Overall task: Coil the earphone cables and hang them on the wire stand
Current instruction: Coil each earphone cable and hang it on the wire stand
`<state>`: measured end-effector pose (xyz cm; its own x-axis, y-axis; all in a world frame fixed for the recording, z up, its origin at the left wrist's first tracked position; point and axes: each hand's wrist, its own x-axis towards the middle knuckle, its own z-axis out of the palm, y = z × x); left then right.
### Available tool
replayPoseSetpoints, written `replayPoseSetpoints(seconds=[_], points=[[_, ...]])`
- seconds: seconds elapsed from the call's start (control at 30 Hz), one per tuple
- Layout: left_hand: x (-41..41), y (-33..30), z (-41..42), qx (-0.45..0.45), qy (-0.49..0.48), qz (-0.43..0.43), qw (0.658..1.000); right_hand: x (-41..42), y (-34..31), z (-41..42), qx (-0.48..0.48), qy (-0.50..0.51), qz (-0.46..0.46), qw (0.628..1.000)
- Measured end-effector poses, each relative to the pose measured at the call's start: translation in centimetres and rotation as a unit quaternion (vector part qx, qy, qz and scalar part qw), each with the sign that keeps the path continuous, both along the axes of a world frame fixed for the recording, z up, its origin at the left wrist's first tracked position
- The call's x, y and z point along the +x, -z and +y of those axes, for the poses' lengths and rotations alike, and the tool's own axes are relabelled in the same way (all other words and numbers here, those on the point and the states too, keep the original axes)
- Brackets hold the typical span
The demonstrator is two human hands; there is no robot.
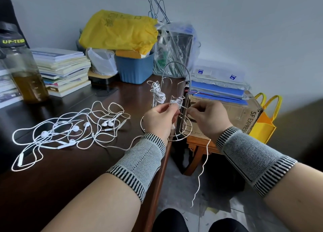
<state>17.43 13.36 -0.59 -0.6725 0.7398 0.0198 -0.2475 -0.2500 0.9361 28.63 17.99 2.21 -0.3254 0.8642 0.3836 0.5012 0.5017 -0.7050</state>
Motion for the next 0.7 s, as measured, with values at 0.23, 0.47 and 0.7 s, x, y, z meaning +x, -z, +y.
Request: replayPoseSetpoints(seconds=[0.23, 0.47, 0.7], points=[[-0.3, 0.0, 0.1, -0.004, -0.003, -0.017, 1.0, 2.0, -0.7, 1.3, -0.096, 0.033, -0.062, 0.993], [-0.3, 0.0, 0.2, 0.003, 0.003, -0.03, 1.0, 1.2, -5.5, 0.5, 0.13, 0.052, -0.157, 0.978], [-0.4, 0.2, 0.2, 0.005, 0.01, -0.047, 0.999, -4.1, -8.0, 0.2, 0.212, 0.032, -0.301, 0.929]])
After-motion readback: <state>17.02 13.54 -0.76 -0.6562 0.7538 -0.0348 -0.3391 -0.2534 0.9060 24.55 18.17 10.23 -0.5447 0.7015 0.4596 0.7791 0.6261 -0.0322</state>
